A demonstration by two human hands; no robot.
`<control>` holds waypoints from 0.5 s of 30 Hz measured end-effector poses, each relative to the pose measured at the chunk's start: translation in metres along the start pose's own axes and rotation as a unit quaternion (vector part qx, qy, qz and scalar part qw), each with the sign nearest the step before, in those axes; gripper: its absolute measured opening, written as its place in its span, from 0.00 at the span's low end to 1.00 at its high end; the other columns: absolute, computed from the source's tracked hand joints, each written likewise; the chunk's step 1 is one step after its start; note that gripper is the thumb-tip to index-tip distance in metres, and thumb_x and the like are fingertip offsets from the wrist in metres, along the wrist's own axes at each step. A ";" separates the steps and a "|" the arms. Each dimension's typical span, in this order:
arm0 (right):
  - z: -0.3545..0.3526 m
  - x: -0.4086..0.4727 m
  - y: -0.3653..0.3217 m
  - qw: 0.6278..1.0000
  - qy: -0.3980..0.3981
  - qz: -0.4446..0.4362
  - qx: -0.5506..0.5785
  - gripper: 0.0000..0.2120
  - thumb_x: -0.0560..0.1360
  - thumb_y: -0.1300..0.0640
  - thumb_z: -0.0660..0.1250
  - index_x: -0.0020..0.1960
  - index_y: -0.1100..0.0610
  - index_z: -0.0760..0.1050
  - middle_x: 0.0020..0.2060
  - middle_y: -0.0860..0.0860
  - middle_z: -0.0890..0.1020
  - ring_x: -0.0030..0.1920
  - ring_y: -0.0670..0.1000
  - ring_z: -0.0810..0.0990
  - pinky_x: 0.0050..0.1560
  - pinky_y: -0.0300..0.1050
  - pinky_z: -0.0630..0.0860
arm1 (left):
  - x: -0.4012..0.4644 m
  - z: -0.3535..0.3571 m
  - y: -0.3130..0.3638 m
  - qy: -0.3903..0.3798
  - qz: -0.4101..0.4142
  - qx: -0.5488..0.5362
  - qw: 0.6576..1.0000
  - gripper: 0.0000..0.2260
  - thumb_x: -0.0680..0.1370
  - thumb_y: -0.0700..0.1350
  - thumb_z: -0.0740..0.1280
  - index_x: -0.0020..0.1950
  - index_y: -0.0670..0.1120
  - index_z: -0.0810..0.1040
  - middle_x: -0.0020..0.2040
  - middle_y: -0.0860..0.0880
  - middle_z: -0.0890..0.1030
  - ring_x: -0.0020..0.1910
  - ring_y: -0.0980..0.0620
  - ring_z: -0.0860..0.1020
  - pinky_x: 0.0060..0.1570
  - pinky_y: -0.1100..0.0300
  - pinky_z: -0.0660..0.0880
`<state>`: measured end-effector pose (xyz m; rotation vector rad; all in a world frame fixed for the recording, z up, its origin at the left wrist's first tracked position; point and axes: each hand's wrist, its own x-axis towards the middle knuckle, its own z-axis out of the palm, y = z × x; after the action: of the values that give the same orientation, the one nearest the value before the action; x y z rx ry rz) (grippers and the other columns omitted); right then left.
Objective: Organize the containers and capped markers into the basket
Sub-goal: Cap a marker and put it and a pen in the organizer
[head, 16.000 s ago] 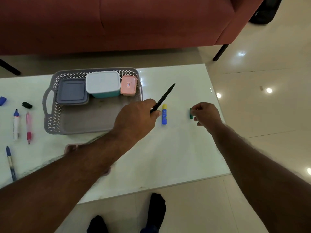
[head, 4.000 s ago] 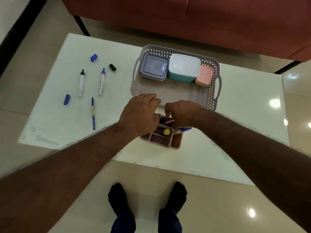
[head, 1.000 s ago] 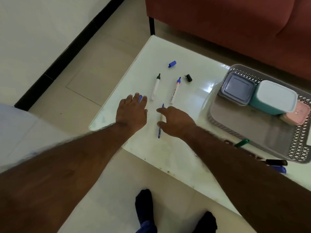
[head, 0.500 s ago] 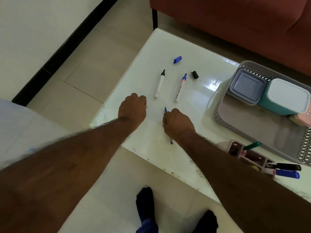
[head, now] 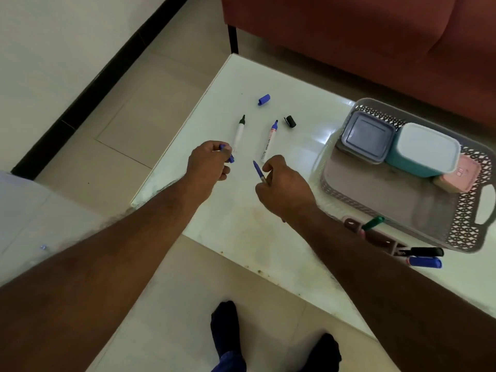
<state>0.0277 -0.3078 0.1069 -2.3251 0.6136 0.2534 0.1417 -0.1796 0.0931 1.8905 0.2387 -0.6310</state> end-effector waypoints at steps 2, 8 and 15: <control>-0.016 -0.008 -0.002 0.999 0.018 -0.016 0.032 0.12 0.74 0.57 0.63 0.58 0.53 0.69 0.42 0.50 0.81 0.41 0.54 0.78 0.38 0.44 0.70 | -0.009 0.004 0.008 -0.028 -0.016 -0.066 0.997 0.09 0.81 0.46 0.65 0.58 0.45 0.79 0.47 0.46 0.83 0.36 0.50 0.78 0.39 0.57 0.79; -0.059 -0.033 0.002 0.996 0.045 -0.025 0.067 0.08 0.77 0.56 0.61 0.56 0.51 0.72 0.44 0.49 0.81 0.40 0.50 0.77 0.39 0.46 0.75 | -0.036 0.032 0.027 -0.064 -0.013 -0.137 0.988 0.06 0.80 0.47 0.67 0.55 0.46 0.80 0.43 0.48 0.84 0.37 0.50 0.80 0.41 0.55 0.80; -0.080 -0.044 0.022 0.997 0.044 -0.012 0.061 0.08 0.78 0.55 0.61 0.57 0.52 0.73 0.45 0.50 0.81 0.39 0.49 0.77 0.33 0.41 0.69 | -0.059 0.070 0.039 -0.076 -0.008 -0.142 0.987 0.06 0.80 0.47 0.68 0.53 0.46 0.81 0.42 0.48 0.84 0.38 0.50 0.81 0.42 0.56 0.81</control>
<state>-0.0210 -0.3607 0.1675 -2.2345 0.6259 0.1003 0.0877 -0.2510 0.1358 1.5619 0.2321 -0.7093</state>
